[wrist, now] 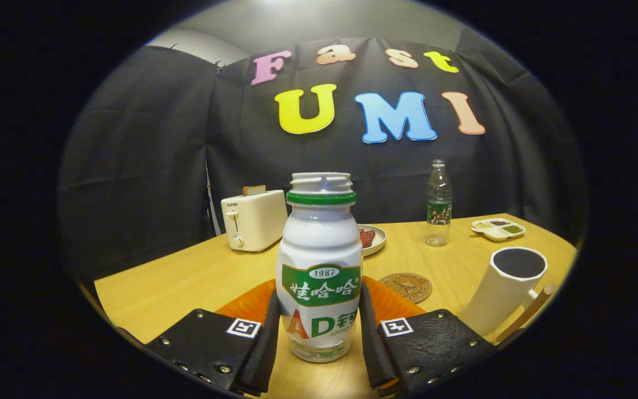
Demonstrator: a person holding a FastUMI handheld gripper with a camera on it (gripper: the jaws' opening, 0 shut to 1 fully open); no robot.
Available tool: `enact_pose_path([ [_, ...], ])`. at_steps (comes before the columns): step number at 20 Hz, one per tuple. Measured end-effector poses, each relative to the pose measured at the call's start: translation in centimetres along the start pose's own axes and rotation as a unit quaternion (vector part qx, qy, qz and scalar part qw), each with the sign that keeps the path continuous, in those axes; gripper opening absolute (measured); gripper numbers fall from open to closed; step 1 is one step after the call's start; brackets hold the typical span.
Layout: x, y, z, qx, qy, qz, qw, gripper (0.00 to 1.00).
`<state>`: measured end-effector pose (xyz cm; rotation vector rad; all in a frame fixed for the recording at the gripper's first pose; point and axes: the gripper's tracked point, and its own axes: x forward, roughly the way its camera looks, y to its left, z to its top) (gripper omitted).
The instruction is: Take the bottle from table, then pour the juice into the cup, finally place the bottle on the coaster
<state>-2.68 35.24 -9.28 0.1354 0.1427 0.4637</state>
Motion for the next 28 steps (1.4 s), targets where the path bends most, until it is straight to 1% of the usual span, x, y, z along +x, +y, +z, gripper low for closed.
enact_pose_path([
  [4,-0.6,0.0,1.5,0.09,-0.025,0.01,0.996,0.64],
  [6,-0.9,0.2,2.3,0.136,-0.037,0.021,0.99,0.64],
  [8,-0.9,0.3,3.1,0.188,-0.05,0.036,0.98,0.64],
  [12,-1.3,0.5,5.1,0.29,-0.079,0.068,0.951,0.64],
  [16,-1.4,-0.4,6.1,0.374,-0.1,0.082,0.919,0.64],
  [18,-1.4,-1.2,6.6,0.413,-0.109,0.086,0.9,0.64],
  [20,-1.7,-1.5,7.4,0.454,-0.124,0.098,0.877,0.64],
  [21,-1.7,-1.6,7.5,0.469,-0.128,0.102,0.868,0.64],
  [25,-1.8,-2.8,8.0,0.503,-0.138,0.105,0.847,0.64],
  [28,-2.1,-3.1,8.3,0.531,-0.147,0.115,0.826,0.64],
])
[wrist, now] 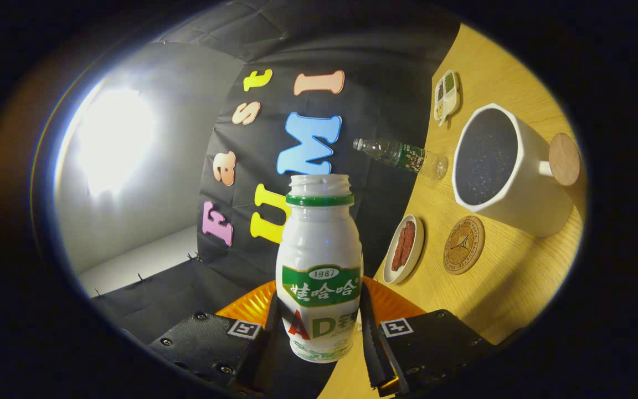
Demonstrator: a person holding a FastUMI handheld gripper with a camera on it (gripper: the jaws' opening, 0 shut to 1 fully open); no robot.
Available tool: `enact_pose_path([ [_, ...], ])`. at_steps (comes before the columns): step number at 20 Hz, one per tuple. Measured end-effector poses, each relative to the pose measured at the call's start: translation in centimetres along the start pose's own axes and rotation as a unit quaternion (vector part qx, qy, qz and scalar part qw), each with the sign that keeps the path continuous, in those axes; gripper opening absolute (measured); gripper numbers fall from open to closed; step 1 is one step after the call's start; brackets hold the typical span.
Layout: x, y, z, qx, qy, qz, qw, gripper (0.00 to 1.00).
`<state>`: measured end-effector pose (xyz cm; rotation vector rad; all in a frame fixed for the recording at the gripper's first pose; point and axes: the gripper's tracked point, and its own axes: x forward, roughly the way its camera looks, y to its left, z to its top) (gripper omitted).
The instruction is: Take the bottle from table, then pour the juice into the cup, finally place the bottle on the coaster
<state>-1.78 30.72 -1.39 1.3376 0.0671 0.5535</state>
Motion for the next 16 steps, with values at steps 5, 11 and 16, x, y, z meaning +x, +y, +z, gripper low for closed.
enact_pose_path([
  [5,0.1,0.3,0.9,0.047,-0.015,0.011,0.999,0.63],
  [11,0.1,0.4,1.6,0.09,-0.029,0.025,0.995,0.63],
  [16,0.3,0.1,2.2,0.117,-0.038,0.029,0.992,0.63],
])
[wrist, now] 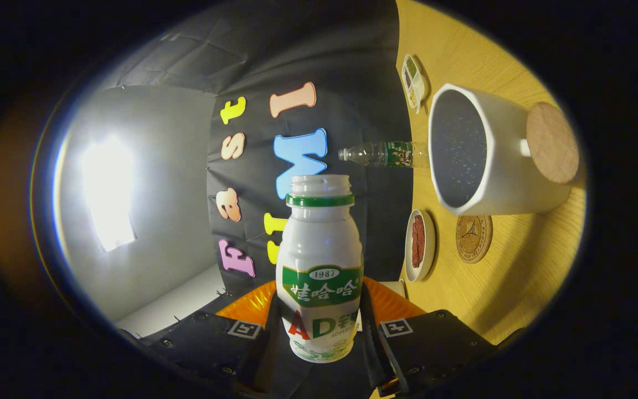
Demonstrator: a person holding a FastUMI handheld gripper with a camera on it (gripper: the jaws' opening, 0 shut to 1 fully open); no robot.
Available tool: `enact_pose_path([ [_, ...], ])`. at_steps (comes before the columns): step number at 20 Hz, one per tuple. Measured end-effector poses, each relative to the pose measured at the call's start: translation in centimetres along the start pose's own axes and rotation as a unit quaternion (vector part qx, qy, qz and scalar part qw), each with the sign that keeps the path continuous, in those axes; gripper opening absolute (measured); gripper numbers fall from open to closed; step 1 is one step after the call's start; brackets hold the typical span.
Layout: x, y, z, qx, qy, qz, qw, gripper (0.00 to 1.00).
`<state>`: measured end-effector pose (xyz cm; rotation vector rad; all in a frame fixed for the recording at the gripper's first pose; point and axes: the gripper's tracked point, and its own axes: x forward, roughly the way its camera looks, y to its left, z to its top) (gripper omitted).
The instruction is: Take the bottle from table, then pour the juice into the cup, finally place the bottle on the coaster
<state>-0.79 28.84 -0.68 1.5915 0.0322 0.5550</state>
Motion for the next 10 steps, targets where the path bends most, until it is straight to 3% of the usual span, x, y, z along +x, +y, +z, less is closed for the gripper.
enact_pose_path([
  [10,-0.13,0.4,0.16,0.02,-0.005,0.004,1.0,0.64],
])
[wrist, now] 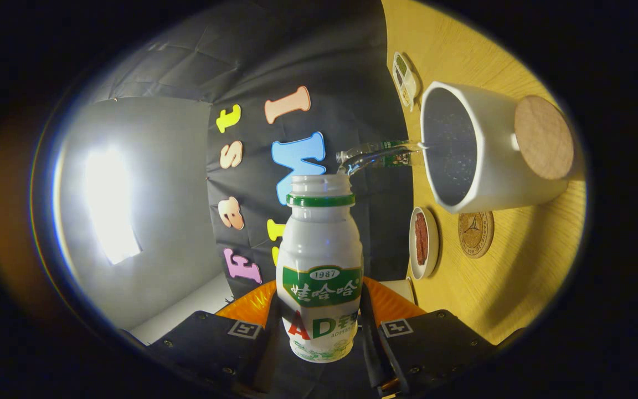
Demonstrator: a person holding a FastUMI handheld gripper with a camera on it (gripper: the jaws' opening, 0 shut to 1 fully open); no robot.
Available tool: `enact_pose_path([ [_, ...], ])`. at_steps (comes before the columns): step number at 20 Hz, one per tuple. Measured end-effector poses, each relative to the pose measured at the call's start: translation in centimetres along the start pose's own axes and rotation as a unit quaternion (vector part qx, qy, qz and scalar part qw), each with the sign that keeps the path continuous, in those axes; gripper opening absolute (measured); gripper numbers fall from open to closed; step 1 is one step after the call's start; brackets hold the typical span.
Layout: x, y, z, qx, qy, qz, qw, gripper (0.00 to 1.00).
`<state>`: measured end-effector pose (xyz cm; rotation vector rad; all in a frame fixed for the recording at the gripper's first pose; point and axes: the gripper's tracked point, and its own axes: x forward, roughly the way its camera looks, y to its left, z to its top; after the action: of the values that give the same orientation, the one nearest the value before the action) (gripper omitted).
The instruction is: Take the bottle from table, then pour the juice into the cup, finally place the bottle on the coaster
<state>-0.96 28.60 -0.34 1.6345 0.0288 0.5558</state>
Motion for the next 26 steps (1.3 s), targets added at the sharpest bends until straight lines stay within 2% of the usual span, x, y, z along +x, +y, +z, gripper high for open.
enact_pose_path([
  [26,0.05,0.41,-0.04,0.027,-0.001,0.021,0.999,0.63],
])
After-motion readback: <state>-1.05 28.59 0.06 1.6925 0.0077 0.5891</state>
